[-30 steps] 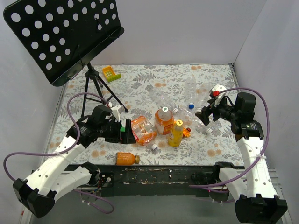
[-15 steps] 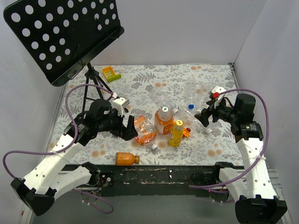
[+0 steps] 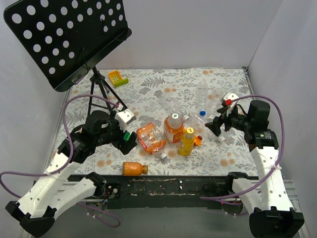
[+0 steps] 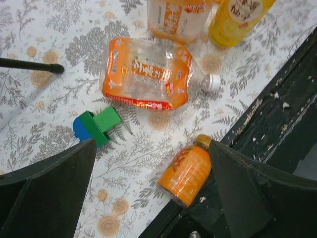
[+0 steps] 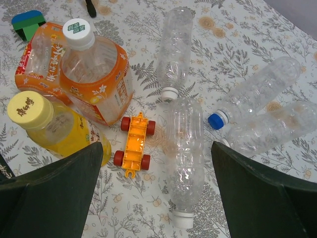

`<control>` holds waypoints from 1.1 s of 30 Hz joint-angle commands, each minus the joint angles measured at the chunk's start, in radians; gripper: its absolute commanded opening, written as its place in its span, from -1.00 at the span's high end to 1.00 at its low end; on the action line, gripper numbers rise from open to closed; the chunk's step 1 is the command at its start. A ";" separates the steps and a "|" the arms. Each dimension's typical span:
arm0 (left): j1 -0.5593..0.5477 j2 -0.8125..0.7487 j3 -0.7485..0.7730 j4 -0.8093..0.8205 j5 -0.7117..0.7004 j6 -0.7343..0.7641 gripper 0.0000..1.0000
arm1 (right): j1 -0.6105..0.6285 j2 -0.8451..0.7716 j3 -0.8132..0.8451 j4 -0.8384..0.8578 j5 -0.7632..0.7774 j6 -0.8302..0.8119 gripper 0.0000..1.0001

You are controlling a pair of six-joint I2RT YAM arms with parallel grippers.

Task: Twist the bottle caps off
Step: Pick up the plastic bottle from the corner of the board.

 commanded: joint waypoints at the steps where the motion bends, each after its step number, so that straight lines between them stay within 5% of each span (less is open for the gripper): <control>1: -0.021 0.012 -0.007 -0.100 -0.016 0.139 -0.96 | -0.001 -0.012 -0.011 0.006 -0.038 -0.015 -0.97; 13: -0.038 -0.011 -0.092 -0.196 -0.005 0.276 -0.96 | -0.001 0.004 -0.036 0.023 -0.076 -0.031 -0.96; 33: -0.116 0.023 -0.244 -0.158 0.251 0.558 -0.90 | -0.001 0.008 -0.114 0.048 -0.149 -0.084 -0.97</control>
